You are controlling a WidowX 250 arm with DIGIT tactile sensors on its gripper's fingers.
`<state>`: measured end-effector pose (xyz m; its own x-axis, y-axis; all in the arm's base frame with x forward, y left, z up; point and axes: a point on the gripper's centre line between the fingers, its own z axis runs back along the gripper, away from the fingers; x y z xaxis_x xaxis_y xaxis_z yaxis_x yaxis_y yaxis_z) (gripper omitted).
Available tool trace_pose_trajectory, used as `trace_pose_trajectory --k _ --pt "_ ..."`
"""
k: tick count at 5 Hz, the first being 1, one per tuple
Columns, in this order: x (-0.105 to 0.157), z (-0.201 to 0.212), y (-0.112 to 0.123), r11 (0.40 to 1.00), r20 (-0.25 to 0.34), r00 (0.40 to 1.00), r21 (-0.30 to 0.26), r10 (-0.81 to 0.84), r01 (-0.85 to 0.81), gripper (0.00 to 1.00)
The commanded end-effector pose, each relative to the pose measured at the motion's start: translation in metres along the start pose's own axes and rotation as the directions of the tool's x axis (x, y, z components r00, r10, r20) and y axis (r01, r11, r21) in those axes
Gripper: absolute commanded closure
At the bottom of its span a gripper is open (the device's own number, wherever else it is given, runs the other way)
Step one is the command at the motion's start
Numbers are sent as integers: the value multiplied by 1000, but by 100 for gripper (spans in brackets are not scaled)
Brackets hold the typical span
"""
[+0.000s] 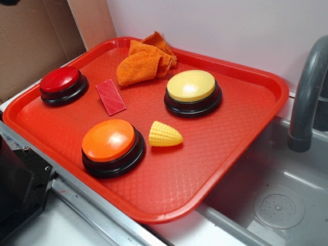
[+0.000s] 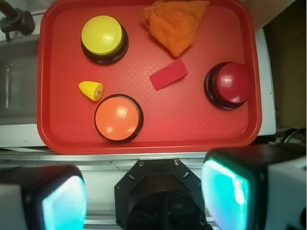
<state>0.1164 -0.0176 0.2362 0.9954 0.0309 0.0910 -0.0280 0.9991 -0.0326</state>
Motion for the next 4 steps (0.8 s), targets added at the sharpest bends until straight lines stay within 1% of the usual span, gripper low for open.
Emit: trace_pose_trajectory --k 1,2,3,4 --pt "0 0 0 1000 0 1000 0 0 0 0" --pt "4 -51 -26 992 60 991 45 -119 116 0" --pt "12 -82 -28 982 105 979 80 -177 169 0" --pt "26 -128 -37 972 91 968 60 -232 228 0"
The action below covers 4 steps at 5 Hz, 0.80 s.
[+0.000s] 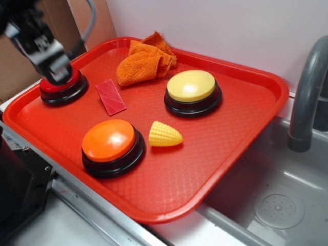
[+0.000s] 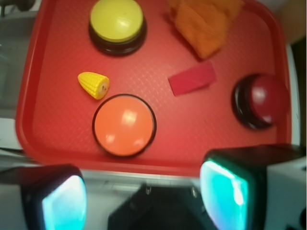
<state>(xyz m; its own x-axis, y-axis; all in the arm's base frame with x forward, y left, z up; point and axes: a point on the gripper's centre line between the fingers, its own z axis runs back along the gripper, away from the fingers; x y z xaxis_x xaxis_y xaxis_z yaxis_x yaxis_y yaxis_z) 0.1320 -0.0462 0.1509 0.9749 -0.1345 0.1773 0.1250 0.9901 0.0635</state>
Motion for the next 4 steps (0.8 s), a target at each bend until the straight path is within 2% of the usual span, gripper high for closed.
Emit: trace_pose_trajectory --k 1,2,3,4 --pt "22 -68 -14 994 12 997 -75 -82 83 0" --pt "26 -90 -22 986 -28 995 -139 -93 88 0" --pt "16 -92 -30 988 -84 993 -136 -87 75 0" --pt "12 -94 -30 994 -130 989 -97 -70 57 0"
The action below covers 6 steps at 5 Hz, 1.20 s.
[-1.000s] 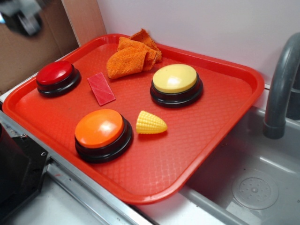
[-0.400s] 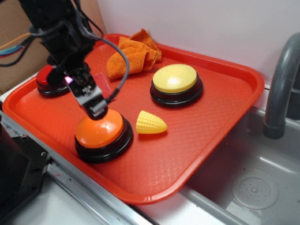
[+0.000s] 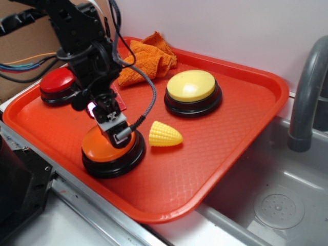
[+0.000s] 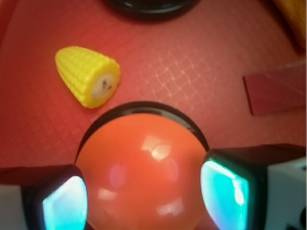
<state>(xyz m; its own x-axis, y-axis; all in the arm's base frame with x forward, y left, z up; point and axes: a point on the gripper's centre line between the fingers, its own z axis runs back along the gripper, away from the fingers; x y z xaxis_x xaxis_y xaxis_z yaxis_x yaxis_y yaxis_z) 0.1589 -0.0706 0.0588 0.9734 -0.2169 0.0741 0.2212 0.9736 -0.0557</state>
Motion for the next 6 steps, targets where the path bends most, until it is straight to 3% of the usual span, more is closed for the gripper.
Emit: trace_pose_trajectory --k 1,3,6 --pt "-7 -2 -5 995 -108 992 87 65 -55 0" --pt "-4 -2 -6 986 -100 990 144 102 -87 0" --pt "-4 -2 -6 986 -100 990 144 102 -87 0"
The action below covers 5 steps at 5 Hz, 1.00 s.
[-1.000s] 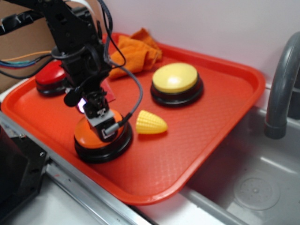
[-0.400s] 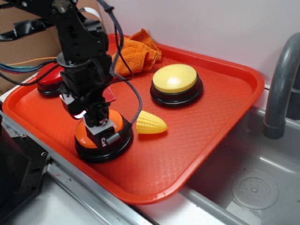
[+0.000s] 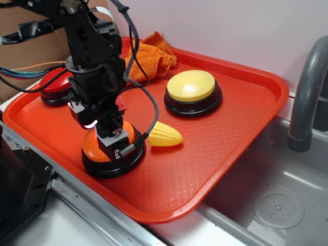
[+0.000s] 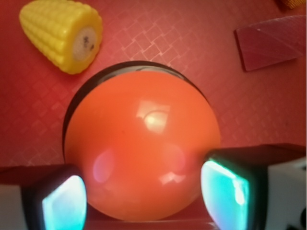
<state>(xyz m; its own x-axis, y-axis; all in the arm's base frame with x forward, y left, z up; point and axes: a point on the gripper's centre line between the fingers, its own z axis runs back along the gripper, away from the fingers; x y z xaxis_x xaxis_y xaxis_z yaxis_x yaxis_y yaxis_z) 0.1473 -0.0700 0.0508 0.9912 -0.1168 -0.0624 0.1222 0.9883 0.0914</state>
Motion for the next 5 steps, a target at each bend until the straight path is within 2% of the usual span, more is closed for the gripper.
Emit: trace_pose_trajectory --k 1,4,5 --pt "5 -16 -5 999 6 1000 -51 2 -2 0" --pt "1 32 4 998 46 999 54 18 -21 0" --pt "2 48 10 997 58 998 71 17 -22 0"
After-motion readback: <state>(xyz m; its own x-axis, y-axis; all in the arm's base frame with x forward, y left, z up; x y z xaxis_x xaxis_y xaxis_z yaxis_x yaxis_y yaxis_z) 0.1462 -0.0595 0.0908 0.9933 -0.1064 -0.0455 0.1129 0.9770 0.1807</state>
